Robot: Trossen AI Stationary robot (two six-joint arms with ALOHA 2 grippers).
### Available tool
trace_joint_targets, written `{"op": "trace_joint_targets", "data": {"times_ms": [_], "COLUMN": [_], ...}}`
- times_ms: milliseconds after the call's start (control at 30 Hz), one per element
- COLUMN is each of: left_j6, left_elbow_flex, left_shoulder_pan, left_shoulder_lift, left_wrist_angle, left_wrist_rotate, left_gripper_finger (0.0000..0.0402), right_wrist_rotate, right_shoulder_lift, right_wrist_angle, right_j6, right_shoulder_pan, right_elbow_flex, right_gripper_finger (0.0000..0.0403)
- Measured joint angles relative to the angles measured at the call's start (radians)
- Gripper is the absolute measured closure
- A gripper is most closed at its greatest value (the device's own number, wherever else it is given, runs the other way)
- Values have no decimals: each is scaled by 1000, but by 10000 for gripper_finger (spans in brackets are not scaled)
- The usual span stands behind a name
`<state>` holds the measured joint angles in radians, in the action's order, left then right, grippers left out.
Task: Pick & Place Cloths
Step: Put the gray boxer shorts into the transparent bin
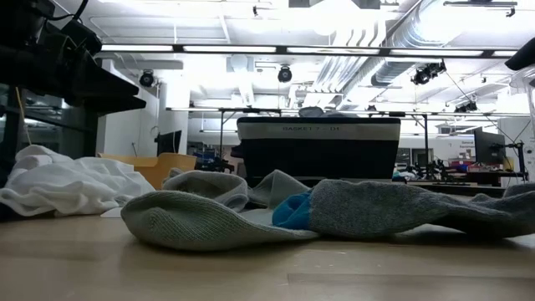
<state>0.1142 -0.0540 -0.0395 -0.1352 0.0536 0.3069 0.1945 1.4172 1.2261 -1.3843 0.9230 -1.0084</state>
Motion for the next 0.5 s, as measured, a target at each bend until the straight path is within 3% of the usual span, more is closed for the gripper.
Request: {"op": "trace_joint_targets", "data": {"times_ms": [200,500], "left_j6": [0,14], "left_elbow_flex": [0,0], "left_shoulder_pan": [0,0], "left_shoulder_lift": [0,0], "left_wrist_angle": [0,0], "left_wrist_rotate": [0,0], "left_gripper_finger": [96,96], "right_wrist_rotate": [73,-61], "right_shoulder_lift": [-52,-255], "right_wrist_angle": [-21,-41], "right_j6": [-59,-189], "right_shoulder_pan": [-2,-2], "right_elbow_flex": [0,0], "right_gripper_finger": [182,176]}}
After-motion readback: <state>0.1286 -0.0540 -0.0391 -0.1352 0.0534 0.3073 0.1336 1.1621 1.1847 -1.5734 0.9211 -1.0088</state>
